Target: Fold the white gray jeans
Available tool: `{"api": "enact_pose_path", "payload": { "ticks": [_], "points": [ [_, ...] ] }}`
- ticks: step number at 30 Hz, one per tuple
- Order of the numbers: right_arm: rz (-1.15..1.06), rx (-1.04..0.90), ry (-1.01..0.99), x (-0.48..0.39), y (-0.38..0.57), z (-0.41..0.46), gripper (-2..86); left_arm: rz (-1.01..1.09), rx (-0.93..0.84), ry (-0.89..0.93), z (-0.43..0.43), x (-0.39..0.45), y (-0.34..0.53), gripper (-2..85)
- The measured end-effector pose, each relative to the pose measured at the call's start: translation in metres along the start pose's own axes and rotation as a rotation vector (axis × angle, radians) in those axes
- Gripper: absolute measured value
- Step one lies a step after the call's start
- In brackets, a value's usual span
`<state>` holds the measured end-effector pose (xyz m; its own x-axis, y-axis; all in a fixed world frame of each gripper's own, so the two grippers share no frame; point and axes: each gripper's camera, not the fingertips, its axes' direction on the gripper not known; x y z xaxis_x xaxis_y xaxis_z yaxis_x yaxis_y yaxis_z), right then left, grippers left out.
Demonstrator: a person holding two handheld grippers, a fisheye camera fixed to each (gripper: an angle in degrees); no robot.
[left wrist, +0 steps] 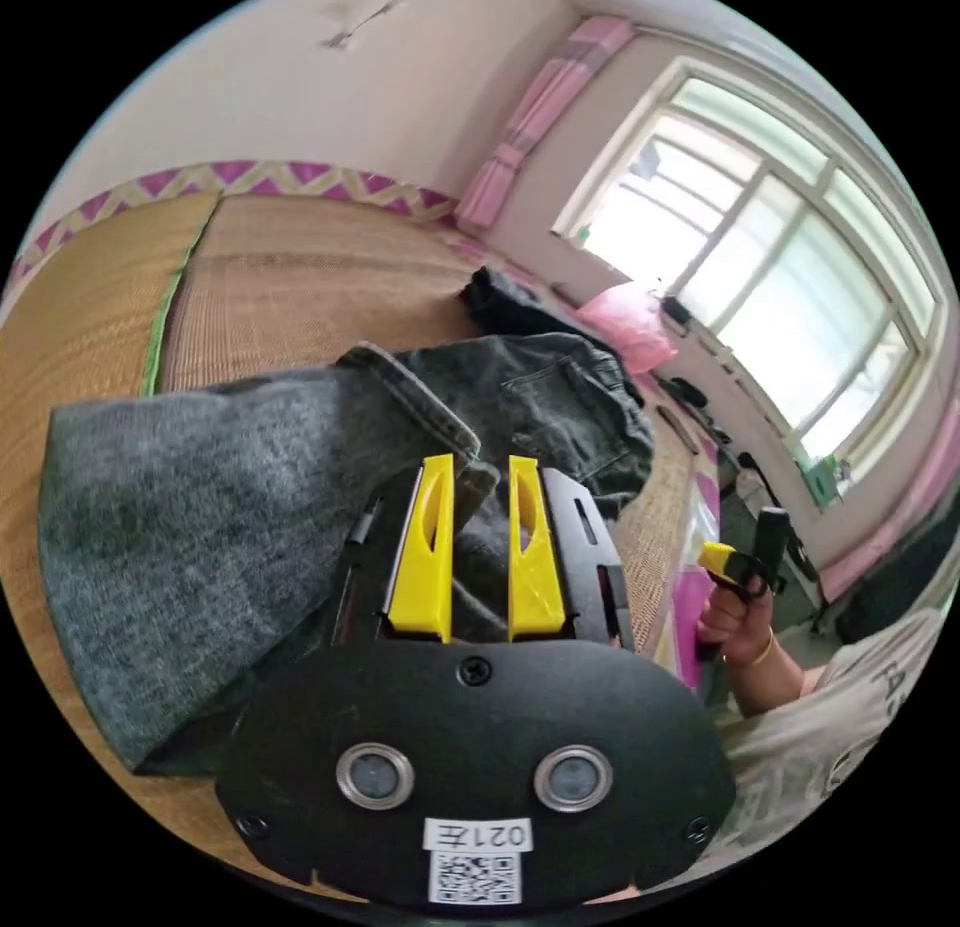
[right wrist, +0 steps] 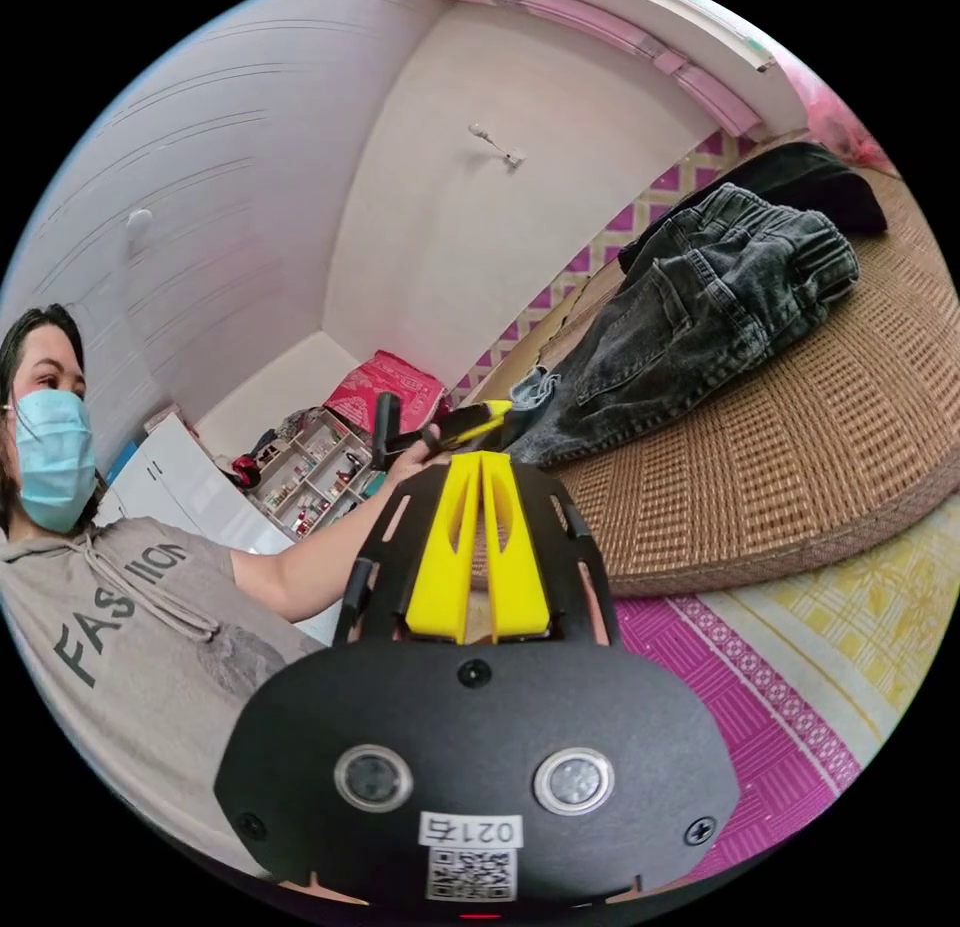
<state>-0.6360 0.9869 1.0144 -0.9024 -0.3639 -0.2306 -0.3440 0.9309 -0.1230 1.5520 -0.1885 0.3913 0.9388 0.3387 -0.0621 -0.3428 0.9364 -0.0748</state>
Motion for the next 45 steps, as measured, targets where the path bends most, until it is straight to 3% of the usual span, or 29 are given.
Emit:
{"api": "enact_pose_path", "payload": {
  "ticks": [4,10,15,24,28,31,35,39,42,45],
  "points": [
    [0.098,0.011,0.069,-0.006,-0.034,-0.016,9.1,0.071,0.090,0.193,-0.051,-0.017,0.006,7.8],
    [0.481,0.350,0.468,0.029,-0.098,-0.130,11.4,-0.091,0.182,0.225,-0.145,-0.092,0.033,6.6],
    [0.676,0.283,0.363,0.071,-0.173,-0.108,12.6,-0.196,0.187,0.232,-0.180,-0.144,0.076,6.6],
    [0.831,0.411,0.264,0.069,-0.266,-0.087,6.0,-0.256,0.274,0.204,-0.240,-0.191,0.176,5.9],
    [0.586,0.370,0.358,-0.015,-0.348,-0.077,5.2,-0.283,0.303,0.187,-0.266,-0.215,0.220,5.7],
    [0.260,0.273,0.444,-0.131,-0.430,-0.026,5.0,-0.318,0.321,0.204,-0.273,-0.234,0.251,5.6],
    [-0.260,0.043,0.621,-0.317,-0.498,0.132,4.9,-0.390,0.374,0.237,-0.265,-0.265,0.298,5.5],
    [-0.725,-0.196,0.692,-0.442,-0.470,0.325,4.9,-0.401,0.464,0.324,-0.265,-0.283,0.322,5.3],
    [-0.918,-0.433,0.685,-0.454,-0.412,0.456,4.9,-0.398,0.444,0.386,-0.252,-0.293,0.327,6.0],
    [-0.959,-0.664,0.709,-0.410,-0.360,0.546,4.8,-0.391,0.429,0.395,-0.243,-0.296,0.331,6.3]
  ]
}}
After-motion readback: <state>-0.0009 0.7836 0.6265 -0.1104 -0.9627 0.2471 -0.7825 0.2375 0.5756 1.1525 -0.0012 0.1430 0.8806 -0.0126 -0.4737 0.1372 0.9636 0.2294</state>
